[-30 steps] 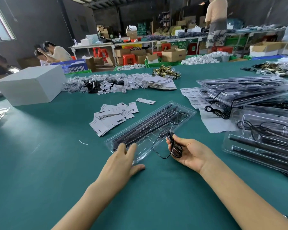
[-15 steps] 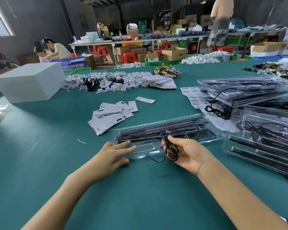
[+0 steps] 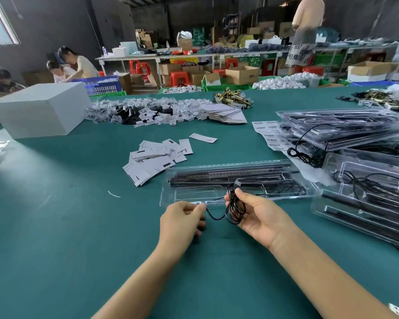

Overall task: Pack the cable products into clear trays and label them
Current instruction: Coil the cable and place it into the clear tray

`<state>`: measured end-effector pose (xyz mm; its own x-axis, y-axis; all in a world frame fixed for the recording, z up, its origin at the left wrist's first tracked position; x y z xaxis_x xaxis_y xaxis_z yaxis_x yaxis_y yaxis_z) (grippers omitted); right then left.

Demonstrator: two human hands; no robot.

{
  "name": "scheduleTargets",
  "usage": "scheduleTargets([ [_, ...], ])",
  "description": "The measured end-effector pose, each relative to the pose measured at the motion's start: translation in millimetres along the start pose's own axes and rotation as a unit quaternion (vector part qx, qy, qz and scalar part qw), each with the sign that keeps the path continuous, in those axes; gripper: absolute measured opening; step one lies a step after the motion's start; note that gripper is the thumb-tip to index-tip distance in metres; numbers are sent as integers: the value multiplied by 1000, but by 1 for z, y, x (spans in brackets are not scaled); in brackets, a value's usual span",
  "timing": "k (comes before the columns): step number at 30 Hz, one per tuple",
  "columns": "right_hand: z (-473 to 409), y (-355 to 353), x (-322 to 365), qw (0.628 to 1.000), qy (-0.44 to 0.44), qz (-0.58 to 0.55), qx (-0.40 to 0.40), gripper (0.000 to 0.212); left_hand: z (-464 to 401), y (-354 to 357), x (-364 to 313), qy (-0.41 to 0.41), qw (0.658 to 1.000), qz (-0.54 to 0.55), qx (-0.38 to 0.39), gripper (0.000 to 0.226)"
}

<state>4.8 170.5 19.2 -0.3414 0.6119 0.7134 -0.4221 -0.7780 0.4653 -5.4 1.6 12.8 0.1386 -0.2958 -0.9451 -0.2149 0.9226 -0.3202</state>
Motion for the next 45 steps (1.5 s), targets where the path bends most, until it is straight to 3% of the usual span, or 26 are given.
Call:
scheduleTargets([
  [5,3,17,-15,1000,20,-4,4,13,7,-2,-4,-42,992,121,24,7],
  [9,3,20,-22,998,-36,29,-37,11,15,0,-5,-63,988,138,40,12],
  [13,5,21,-27,992,-88,69,-60,15,27,1,-11,-13,991,100,91,33],
  [17,8,22,-31,985,-103,124,-62,13,33,2,-11,36,992,42,110,37],
  [21,9,19,-27,995,-27,90,-32,10,27,2,-12,99,992,-45,58,52],
  [23,9,17,-24,997,22,71,-23,11,24,4,-12,142,986,-78,45,43],
  [27,9,13,-23,995,66,70,-36,10,24,2,-20,284,945,-156,46,31],
  [31,10,8,-19,993,62,89,-41,9,6,-28,-33,446,857,-238,-95,21],
  [34,10,3,-12,992,54,100,-49,11,-16,-41,-23,443,837,-319,-23,18],
  [36,10,0,-7,993,56,93,-55,11,-23,-43,-16,421,853,-306,42,23],
  [39,10,-3,-5,993,58,89,-57,12,-26,-44,-14,411,875,-253,38,15],
  [41,10,-2,-6,993,61,79,-56,12,-25,-42,-15,437,858,-270,20,9],
  [45,11,0,-9,995,62,59,-58,14,-15,-36,-24,509,783,-353,-56,12],
])
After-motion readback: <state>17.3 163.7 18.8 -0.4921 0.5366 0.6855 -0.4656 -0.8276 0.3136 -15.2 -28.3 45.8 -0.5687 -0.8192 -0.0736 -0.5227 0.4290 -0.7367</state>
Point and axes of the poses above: each hand's wrist, its own z-axis away from the middle knuckle, its own y-axis out of the palm, x = y × z, the point moved 4 cm from there along -z, towards the middle knuckle, and after that the axes turned 10 degrees about -x, right-handed, at the moved point
